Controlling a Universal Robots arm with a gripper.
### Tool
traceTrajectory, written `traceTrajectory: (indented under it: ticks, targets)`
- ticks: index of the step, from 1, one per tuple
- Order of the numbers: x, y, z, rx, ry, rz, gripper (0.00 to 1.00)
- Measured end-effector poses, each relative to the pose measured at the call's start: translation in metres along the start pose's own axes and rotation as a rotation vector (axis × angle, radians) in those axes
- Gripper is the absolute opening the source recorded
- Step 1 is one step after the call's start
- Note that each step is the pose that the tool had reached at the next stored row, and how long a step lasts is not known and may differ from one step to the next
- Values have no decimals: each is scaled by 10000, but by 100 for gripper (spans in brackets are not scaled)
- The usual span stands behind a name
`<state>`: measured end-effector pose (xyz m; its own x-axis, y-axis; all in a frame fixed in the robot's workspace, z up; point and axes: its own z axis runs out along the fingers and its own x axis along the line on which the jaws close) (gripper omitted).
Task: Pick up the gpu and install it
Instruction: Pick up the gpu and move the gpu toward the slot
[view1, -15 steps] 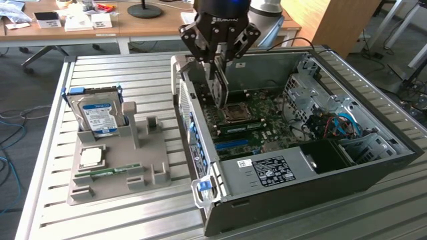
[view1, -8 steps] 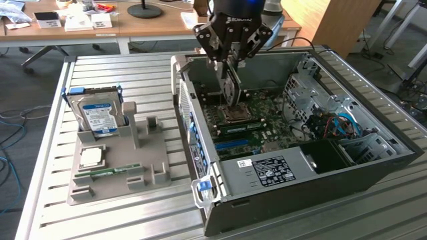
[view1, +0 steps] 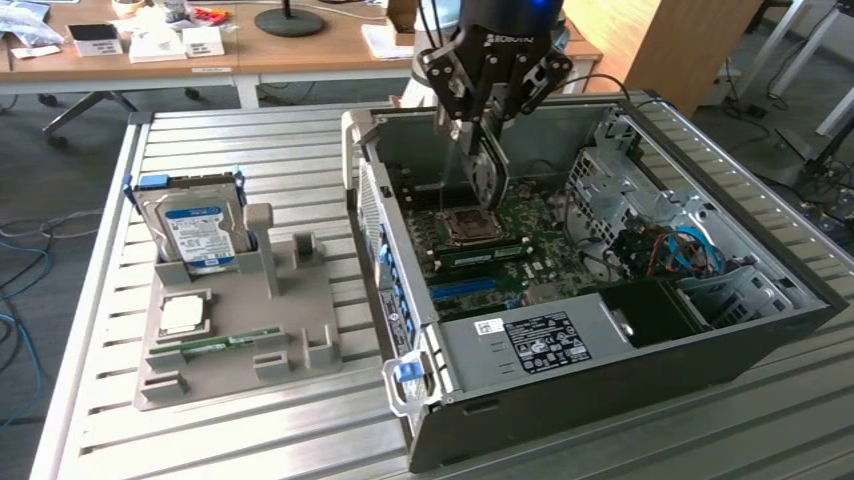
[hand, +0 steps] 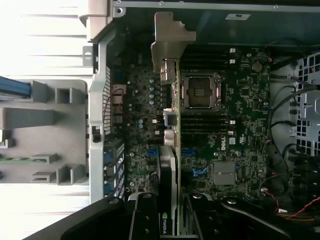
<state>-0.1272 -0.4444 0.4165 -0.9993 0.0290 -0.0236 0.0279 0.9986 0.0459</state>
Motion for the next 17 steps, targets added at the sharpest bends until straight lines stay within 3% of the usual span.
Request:
traceTrajectory:
  ticks: [11,17]
  targets:
    - [-242,8,6,0,0,-1,27]
    - [-275,8,7,-1,-1,0,27]
